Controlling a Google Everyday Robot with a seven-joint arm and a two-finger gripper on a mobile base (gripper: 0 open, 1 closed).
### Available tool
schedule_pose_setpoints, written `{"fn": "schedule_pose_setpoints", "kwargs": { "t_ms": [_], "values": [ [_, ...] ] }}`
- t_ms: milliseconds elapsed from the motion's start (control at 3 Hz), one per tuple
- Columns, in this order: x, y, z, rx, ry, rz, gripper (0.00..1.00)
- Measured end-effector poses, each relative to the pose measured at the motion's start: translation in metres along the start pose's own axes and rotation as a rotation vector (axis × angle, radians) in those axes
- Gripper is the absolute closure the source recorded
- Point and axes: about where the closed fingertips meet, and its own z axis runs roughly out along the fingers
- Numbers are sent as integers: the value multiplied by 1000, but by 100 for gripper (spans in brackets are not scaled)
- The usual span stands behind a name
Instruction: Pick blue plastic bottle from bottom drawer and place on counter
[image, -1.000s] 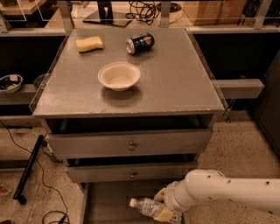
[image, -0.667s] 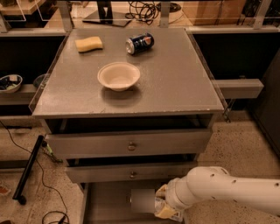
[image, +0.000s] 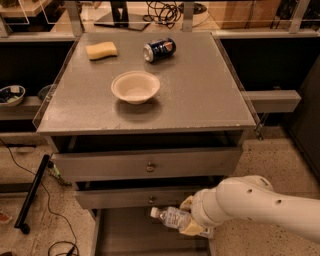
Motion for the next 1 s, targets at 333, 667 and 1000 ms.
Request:
{"fn": "schedule_pose_setpoints", "kwargs": {
  "t_ms": [333,667,1000],
  "values": [
    [-1,-3,-4,8,6,-2,100],
    [-23,-20,-45,74,42,-45,100],
    [-40,-32,-74,121,68,-80,100]
  ]
}}
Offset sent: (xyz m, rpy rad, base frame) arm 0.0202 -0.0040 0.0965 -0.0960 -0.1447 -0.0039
